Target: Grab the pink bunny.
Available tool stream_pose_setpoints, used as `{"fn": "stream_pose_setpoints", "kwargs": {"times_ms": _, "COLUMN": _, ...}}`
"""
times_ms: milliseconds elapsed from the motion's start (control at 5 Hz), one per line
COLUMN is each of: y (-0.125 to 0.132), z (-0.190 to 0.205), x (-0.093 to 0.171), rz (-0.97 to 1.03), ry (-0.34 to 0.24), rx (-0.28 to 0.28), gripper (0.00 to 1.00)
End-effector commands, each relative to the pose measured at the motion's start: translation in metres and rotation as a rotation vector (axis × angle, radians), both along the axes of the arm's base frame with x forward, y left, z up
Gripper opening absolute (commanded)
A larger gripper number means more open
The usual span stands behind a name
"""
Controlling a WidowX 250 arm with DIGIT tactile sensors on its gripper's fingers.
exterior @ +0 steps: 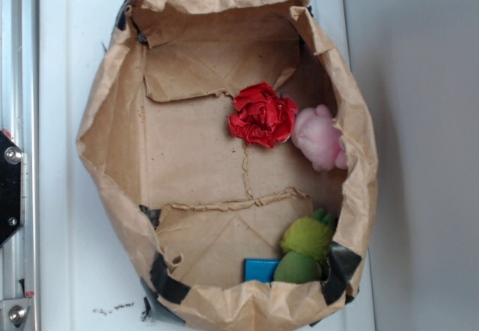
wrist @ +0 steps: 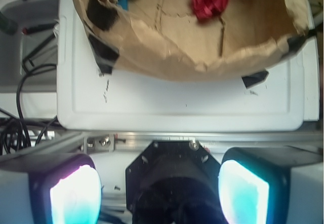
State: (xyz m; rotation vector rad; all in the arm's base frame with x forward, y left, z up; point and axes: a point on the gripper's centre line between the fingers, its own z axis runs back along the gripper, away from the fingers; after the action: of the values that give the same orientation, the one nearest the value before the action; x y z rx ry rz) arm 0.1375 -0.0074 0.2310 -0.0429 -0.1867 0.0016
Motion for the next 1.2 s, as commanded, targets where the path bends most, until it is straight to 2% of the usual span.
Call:
{"fn": "stream_pose_setpoints", "kwargs": {"times_ms": 0, "y": 0.011, "z": -0.008, "x": 0.037, "rz": -0.057, "ry": -0.024, "rx": 0.031, "gripper": 1.0}}
{"fn": "stream_pose_setpoints", "kwargs": {"times_ms": 400, "y": 0.021, "z": -0.016, "x": 0.079, "rz": -0.005, "ry": 0.002, "rx": 0.022, "gripper": 1.0}}
{"fn": "stream_pose_setpoints", "kwargs": {"times_ms": 600, "y": 0.034, "z": -0.018, "x": 0.099, "rz": 0.031, "ry": -0.01, "rx": 0.0, "gripper": 1.0}}
{"fn": "stream_pose_setpoints", "kwargs": {"times_ms": 800, "y": 0.048, "z": -0.028, "x": 0.109, "rz": 0.024, "ry": -0.086, "rx": -0.021, "gripper": 1.0}}
{"fn": "stream_pose_setpoints", "kwargs": {"times_ms": 1000, "y": 0.048, "z": -0.028, "x": 0.109, "rz": 0.024, "ry": -0.086, "rx": -0.021, "gripper": 1.0}}
